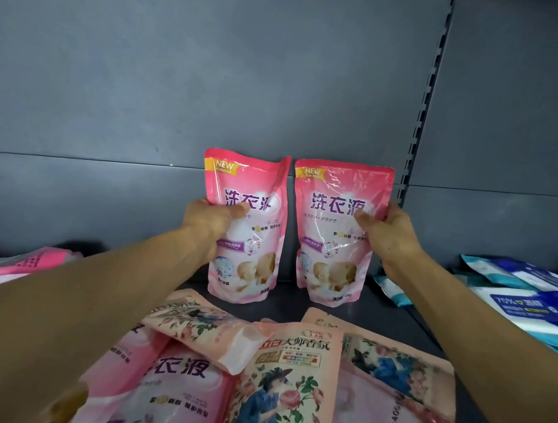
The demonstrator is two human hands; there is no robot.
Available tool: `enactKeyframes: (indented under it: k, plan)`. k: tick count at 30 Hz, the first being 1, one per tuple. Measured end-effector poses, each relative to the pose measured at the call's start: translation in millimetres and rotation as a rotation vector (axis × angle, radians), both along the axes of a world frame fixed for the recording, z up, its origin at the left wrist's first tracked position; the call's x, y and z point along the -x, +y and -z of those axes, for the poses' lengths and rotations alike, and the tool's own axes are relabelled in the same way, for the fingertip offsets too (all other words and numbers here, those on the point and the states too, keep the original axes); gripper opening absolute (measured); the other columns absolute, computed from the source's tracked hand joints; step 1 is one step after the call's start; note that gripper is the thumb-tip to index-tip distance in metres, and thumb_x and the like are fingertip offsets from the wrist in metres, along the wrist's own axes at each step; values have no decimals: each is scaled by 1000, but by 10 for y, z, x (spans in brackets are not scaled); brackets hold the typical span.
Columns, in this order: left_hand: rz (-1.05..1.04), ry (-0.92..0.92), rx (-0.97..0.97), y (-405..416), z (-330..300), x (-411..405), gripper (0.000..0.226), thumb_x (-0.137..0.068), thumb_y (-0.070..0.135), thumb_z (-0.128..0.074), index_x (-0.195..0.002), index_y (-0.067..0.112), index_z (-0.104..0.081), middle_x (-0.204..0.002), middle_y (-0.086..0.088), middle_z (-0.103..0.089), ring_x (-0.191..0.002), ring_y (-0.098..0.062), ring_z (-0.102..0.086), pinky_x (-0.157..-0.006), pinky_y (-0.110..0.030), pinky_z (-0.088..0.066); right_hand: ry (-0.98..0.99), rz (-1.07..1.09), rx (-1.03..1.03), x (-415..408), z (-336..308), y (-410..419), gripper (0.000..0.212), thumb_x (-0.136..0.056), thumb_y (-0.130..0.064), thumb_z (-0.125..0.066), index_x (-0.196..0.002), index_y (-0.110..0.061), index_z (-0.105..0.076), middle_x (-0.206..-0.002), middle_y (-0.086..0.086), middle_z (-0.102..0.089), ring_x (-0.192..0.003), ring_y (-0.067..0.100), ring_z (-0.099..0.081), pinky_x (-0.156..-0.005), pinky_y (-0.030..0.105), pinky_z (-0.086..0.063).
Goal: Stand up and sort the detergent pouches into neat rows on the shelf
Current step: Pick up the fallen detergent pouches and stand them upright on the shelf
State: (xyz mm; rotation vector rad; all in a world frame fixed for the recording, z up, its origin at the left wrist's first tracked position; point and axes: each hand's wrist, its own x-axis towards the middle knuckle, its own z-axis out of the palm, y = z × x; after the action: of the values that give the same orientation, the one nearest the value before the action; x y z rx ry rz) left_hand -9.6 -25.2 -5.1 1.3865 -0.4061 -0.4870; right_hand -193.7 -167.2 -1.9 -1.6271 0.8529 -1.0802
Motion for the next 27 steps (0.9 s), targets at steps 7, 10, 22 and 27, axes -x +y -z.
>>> enactKeyframes:
  k: [7, 10, 22, 27]
  plan:
    - [-14, -236, -339, 419, 135, 179, 83, -57, 26, -86, -125, 4, -43, -117, -2, -55, -103, -18, -54, -89, -33, -46, 355, 32, 335, 483, 70, 456, 44, -80, -23, -71, -115, -16, -45, -120, 3, -48, -111, 19, -50, -89, 32, -44]
    - [297, -502, -539, 632, 187, 409, 54, -69, 22, -78, -116, 16, -51, -120, 1, -57, -106, -16, -55, -84, -26, -46, 743, -212, 251, 647, 114, 654, 27, -85, -29, -65, -104, -10, -60, -110, 4, -60, -106, 22, -56, -85, 31, -45]
    - [755, -854, -895, 420, 295, 743, 29, -91, 20, -57, -120, 22, -55, -116, -1, -46, -107, -18, -48, -95, -29, -38, 1059, -294, 195, 468, 282, 710, 23, -93, -30, -55, -88, -8, -61, -76, 1, -51, -65, 13, -46, -54, 22, -35]
    - [898, -805, -806, 340, 284, 781, 23, -92, 14, -56, -111, 25, -62, -110, 6, -60, -108, -12, -53, -99, -27, -40, 846, -155, 179, 709, 113, 593, 14, -94, -17, -51, -94, -6, -59, -91, 7, -59, -83, 21, -54, -65, 27, -40]
